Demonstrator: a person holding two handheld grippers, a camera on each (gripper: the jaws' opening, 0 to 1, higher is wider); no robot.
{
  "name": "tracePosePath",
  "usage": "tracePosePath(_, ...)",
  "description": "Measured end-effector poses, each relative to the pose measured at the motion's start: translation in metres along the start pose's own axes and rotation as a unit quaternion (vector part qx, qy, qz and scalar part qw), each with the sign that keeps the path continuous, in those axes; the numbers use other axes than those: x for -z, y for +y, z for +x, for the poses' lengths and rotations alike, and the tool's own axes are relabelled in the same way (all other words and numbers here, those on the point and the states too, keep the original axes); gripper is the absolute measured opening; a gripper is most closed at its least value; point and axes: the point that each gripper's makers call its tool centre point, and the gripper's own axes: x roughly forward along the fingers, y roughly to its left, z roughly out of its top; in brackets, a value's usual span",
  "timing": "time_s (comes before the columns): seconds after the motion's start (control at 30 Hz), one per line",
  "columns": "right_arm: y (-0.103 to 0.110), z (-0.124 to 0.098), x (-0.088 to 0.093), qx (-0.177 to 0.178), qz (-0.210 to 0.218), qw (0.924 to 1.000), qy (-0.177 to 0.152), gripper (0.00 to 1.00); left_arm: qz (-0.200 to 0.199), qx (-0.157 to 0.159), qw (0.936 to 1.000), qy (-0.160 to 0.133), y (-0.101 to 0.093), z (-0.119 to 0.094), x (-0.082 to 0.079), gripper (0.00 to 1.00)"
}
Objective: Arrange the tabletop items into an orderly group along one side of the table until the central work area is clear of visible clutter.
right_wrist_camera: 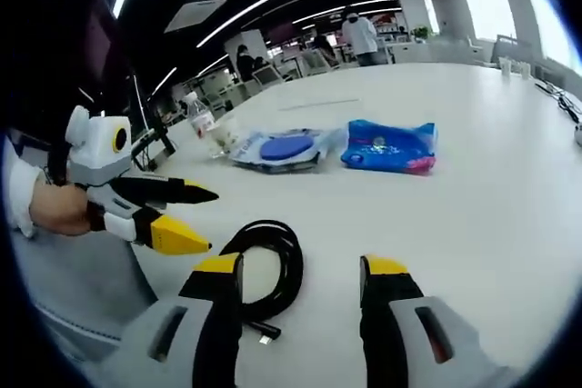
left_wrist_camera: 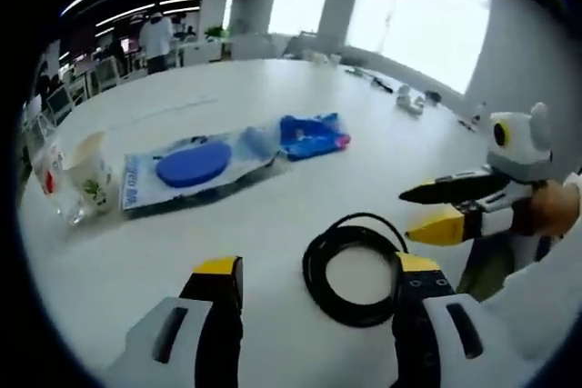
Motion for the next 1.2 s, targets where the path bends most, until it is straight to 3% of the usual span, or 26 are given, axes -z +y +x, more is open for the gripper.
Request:
tracePosePath(0.07,0.001,0.001,0.001,0.0,0.001,1.0,-0.001,0.47,-0.025,0.01,0.9996,0.003,-0.004,0.003,0.005,0.66)
tracePosePath(0.23,0.007,0.004,0.005,0.0,-0.01,0.9999,0.008,0.46,-0.012,0.005,0.9996,0.027,-0.01,0.005,0.015,0.63)
tracePosePath(0.33,0.01,0.006,0.005,-0.005,-0.008,0.9999,0.006,0.43,-0.031,0.001,0.9986,0.043,-0.01,0.008,0.023,0.58)
tracePosePath(0.47,0.013,0.007,0.009,-0.001,-0.027,0.9995,0.014,0.39,-0.005,-0.011,0.9977,0.067,-0.011,0.009,0.029,0.47)
tracePosePath(0.63,0.017,0.01,0.015,-0.002,-0.035,0.9992,0.02,0.33,-0.002,-0.027,0.9963,0.082,-0.009,0.014,0.037,0.37)
tracePosePath(0.7,0.021,0.012,0.019,-0.005,-0.042,0.9988,0.025,0.31,-0.004,-0.036,0.9958,0.084,-0.006,0.017,0.039,0.35)
tracePosePath(0.73,0.022,0.013,0.022,-0.006,-0.045,0.9984,0.033,0.29,0.008,-0.038,0.9971,0.066,-0.003,0.021,0.033,0.34)
tracePosePath(0.83,0.024,0.016,0.027,-0.009,-0.05,0.998,0.037,0.17,-0.01,-0.048,0.9953,0.083,-0.001,0.02,0.037,0.25)
tracePosePath(0.87,0.023,0.017,0.027,-0.002,-0.056,0.9978,0.035,0.12,-0.013,-0.047,0.9949,0.088,-0.001,0.021,0.038,0.15)
tracePosePath(0.93,0.01,0.014,0.029,0.025,-0.089,0.9942,0.054,0.03,-0.051,-0.073,0.9907,0.103,0.005,0.014,0.042,0.09)
tracePosePath(0.97,0.016,0.016,0.025,0.007,-0.068,0.9968,0.041,0.02,-0.081,-0.044,0.9907,0.1,-0.004,0.014,0.04,0.08)
tracePosePath(1.0,0.014,0.015,0.023,0.01,-0.031,0.9986,0.041,0.0,-0.119,-0.043,0.9857,0.111,-0.007,0.009,0.041,0.07)
tracePosePath(1.1,0.011,0.01,0.009,0.006,0.003,0.9999,0.014,0.0,-0.124,-0.04,0.9865,0.1,-0.008,0.005,0.033,0.05)
tracePosePath(1.2,0.007,0.005,-0.003,0.013,-0.014,0.9998,0.007,0.0,-0.131,-0.034,0.9867,0.09,-0.014,0.005,0.023,0.04)
